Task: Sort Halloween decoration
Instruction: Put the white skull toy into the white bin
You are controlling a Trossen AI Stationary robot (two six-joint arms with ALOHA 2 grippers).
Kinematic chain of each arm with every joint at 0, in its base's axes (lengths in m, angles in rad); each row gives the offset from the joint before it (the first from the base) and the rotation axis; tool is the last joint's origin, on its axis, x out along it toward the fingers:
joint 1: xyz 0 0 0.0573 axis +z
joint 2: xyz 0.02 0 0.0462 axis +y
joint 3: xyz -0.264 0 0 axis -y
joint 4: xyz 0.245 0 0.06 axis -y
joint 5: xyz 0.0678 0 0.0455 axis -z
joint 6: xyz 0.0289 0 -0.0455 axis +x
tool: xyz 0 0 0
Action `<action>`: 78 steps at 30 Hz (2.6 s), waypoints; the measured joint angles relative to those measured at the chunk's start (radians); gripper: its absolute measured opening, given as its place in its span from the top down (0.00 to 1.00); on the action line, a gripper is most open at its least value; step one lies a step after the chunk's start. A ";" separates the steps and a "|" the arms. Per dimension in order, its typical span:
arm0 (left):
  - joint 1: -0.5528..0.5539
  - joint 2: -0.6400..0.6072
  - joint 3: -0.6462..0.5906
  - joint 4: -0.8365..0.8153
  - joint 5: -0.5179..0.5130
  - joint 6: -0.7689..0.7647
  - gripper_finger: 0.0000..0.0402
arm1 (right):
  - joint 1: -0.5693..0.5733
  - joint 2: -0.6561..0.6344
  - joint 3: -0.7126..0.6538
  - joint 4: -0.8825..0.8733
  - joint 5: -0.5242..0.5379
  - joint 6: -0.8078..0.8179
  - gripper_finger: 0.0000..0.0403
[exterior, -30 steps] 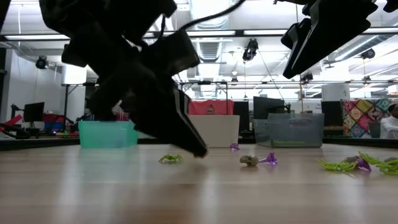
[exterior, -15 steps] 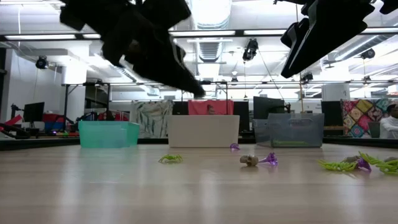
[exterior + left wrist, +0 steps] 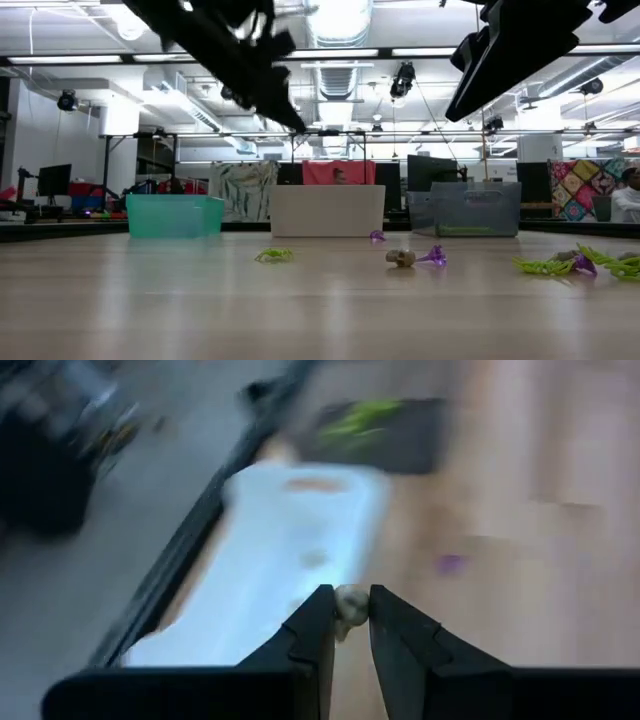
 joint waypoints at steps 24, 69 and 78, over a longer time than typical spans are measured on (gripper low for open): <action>0.258 0.203 0.171 -0.051 0.200 -0.071 0.90 | -0.007 0.000 0.000 0.019 0.064 0.036 0.68; 0.273 0.717 0.900 -0.926 0.292 0.392 0.83 | -0.007 0.000 0.001 0.015 0.062 0.052 0.68; 0.272 0.715 0.930 -0.953 0.282 0.379 0.69 | -0.007 0.000 0.001 0.015 0.062 0.052 0.68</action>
